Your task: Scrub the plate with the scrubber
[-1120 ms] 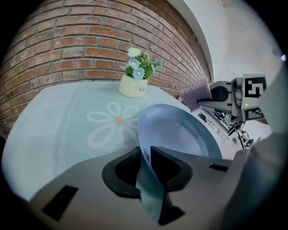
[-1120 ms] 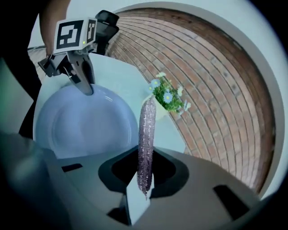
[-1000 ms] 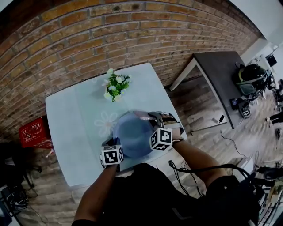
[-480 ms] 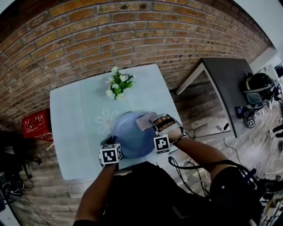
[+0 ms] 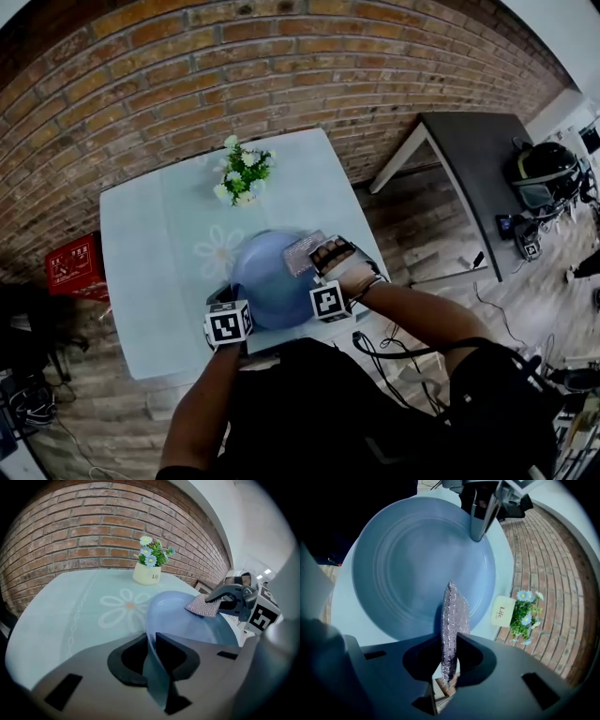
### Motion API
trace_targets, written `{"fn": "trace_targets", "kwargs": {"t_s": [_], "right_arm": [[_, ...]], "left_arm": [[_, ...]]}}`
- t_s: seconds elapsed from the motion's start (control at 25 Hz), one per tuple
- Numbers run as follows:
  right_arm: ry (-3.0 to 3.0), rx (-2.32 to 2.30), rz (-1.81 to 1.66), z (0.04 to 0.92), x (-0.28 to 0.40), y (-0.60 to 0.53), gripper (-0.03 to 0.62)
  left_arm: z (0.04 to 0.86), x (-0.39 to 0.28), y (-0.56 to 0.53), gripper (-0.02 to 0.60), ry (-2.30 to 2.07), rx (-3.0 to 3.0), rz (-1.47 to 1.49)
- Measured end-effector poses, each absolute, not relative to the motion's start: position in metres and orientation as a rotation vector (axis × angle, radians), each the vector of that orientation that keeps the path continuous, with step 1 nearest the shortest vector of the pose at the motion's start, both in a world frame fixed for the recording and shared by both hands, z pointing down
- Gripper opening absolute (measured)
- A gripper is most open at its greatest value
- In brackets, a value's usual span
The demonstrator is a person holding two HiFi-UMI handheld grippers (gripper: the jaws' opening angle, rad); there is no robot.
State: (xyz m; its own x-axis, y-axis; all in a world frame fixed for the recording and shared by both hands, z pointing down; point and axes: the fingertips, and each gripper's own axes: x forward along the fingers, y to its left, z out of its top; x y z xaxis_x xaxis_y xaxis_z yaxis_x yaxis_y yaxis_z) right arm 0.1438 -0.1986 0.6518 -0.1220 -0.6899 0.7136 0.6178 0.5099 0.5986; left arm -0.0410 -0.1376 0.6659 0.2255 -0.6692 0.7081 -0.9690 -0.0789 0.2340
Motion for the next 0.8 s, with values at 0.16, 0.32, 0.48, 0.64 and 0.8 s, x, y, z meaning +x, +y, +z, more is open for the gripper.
{"fn": "trace_targets", "kwargs": {"t_s": [0.16,0.32,0.48,0.64,0.8], "right_arm": [[-1.209,0.032,-1.084,0.653,0.154,-0.193,0.067],[-1.171,0.014,-1.037,0.644,0.161,-0.186,0.067],[-1.139,-0.001,-0.983,0.647,0.171,-0.171,0.067],[-1.106,-0.01,-0.933,0.652,0.179,-0.155,0.066],[-1.066,-0.014,-0.866,0.645,0.186,-0.137,0.067]], "left_arm": [[0.667,-0.04,-0.137,0.063,-1.511,1.816,0.547],[0.667,-0.04,-0.137,0.063,-1.5,1.823,0.543],[0.667,-0.042,-0.139,0.063,-1.479,1.837,0.546],[0.672,-0.042,-0.137,0.066,-1.443,1.843,0.56],[0.671,-0.04,-0.138,0.074,-1.414,1.878,0.581]]}}
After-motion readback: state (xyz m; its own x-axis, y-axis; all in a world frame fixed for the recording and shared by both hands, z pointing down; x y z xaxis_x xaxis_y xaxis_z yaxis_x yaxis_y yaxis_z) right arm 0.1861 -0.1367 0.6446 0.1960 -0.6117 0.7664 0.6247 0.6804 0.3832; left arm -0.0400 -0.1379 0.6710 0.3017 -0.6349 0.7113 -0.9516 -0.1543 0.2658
